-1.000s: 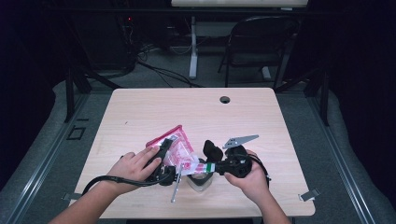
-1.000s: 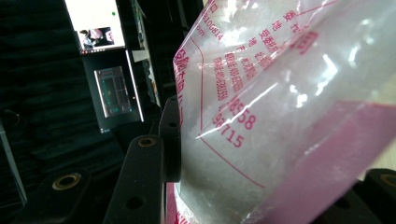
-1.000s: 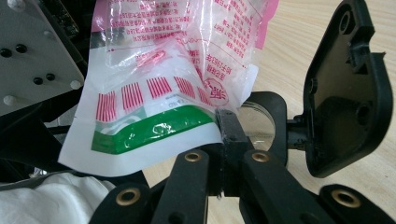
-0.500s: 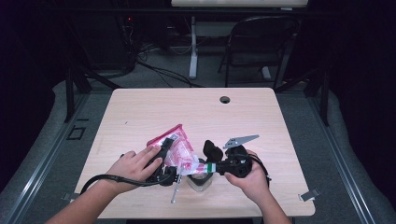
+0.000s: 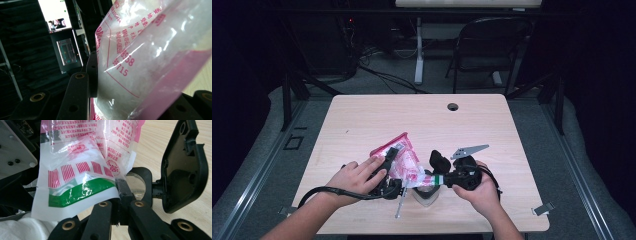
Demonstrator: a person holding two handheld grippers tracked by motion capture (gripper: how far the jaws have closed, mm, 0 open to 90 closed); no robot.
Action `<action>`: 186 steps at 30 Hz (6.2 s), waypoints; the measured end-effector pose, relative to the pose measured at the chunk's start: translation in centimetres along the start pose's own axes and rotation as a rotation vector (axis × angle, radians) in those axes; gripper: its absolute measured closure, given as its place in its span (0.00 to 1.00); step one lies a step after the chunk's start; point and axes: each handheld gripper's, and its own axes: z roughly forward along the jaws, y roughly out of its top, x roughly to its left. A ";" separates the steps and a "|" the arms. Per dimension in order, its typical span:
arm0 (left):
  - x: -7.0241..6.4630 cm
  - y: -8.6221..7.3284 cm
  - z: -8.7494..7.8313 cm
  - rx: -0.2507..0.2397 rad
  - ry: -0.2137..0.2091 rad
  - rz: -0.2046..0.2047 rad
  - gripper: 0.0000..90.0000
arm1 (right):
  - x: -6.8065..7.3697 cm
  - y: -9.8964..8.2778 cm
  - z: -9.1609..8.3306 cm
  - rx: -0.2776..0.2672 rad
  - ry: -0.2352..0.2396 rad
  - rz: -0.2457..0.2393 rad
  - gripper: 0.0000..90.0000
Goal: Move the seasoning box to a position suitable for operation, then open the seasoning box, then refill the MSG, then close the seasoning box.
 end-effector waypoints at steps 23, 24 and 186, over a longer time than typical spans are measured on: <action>0.1 0.3 0.1 -0.004 0.011 0.004 0.75 | -0.3 -0.2 0.1 0.000 -0.009 0.010 1.00; 0.1 0.3 0.1 -0.002 0.014 0.008 0.75 | -0.3 -0.2 0.1 0.002 -0.009 0.008 1.00; 2.1 1.3 -0.7 -0.037 0.068 0.120 0.85 | -0.6 -0.4 -0.3 -0.021 -0.022 0.016 1.00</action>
